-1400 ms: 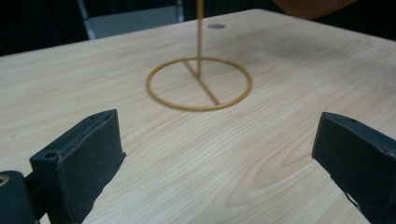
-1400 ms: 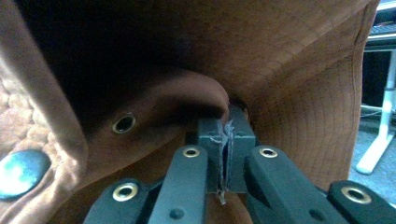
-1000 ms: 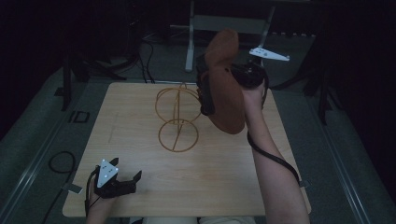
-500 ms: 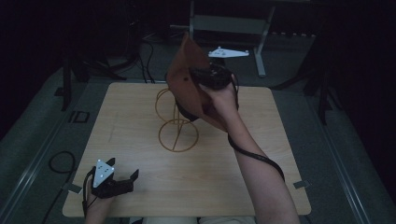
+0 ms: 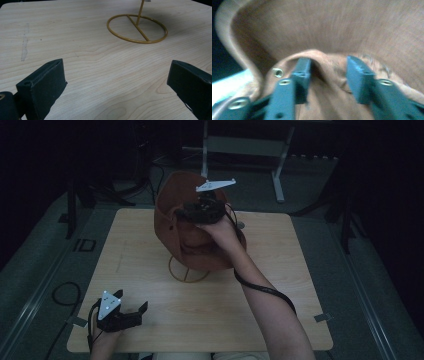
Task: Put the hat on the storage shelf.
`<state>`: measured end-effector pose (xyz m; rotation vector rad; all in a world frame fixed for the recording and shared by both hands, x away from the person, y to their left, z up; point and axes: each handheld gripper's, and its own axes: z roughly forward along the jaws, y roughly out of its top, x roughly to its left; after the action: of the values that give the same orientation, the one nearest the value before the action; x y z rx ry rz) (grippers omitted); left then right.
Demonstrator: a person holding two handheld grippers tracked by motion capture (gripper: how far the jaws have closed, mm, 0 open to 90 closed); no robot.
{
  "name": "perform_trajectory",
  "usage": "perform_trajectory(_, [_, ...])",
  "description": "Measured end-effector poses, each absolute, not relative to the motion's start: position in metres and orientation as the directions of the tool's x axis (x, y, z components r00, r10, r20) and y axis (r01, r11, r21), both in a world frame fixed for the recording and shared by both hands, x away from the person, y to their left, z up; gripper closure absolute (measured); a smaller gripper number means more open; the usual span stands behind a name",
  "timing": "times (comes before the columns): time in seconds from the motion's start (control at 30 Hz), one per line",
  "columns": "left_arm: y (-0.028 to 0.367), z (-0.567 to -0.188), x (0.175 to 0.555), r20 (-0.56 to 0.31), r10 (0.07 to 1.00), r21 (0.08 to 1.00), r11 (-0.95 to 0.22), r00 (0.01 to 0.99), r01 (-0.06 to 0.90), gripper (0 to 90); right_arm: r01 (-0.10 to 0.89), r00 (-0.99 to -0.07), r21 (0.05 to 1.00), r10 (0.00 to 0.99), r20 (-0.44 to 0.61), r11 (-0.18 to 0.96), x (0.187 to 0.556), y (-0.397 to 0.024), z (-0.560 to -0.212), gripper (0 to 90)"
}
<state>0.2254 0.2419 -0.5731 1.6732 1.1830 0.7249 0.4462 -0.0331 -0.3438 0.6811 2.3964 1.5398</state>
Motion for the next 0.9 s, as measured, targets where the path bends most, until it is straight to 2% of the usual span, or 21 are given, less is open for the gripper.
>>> perform_trajectory(0.03, [0.242, -0.573, 0.225, -0.05, 0.931, 0.918, -0.1, 0.361, 0.384, 2.2, 0.252, -0.871, 0.893, 0.49, 0.04, 0.374, 0.445, -0.03, -0.345, 39.8])
perform_trajectory(0.13, [0.242, -0.573, 0.225, -0.05, 0.93, 0.917, -0.101, 0.363, 0.385, 2.2, 0.18, -0.884, 0.885, 0.464, -0.045, 0.429, 0.44, -0.021, -0.352, 31.5])
perform_trajectory(0.3, [0.242, -0.575, 0.226, -0.05, 0.93, 0.914, -0.104, 0.364, 0.392, 2.2, 0.141, -0.879, 0.89, 0.468, -0.089, 0.434, 0.434, -0.021, -0.354, 21.9])
perform_trajectory(0.43, [0.243, -0.575, 0.226, -0.054, 0.93, 0.914, -0.101, 0.364, 0.393, 2.2, 0.122, -0.876, 0.909, 0.474, -0.09, 0.399, 0.43, -0.028, -0.353, 17.5])
perform_trajectory(0.5, [0.243, -0.575, 0.226, -0.058, 0.931, 0.914, -0.095, 0.36, 0.394, 2.2, 0.119, -0.868, 0.901, 0.485, -0.11, 0.417, 0.429, -0.032, -0.352, 14.5])
perform_trajectory(0.9, [0.243, -0.576, 0.227, -0.057, 0.933, 0.913, -0.096, 0.355, 0.397, 2.2, 0.106, -0.86, 0.901, 0.494, -0.129, 0.42, 0.41, -0.072, -0.355, 14.6])
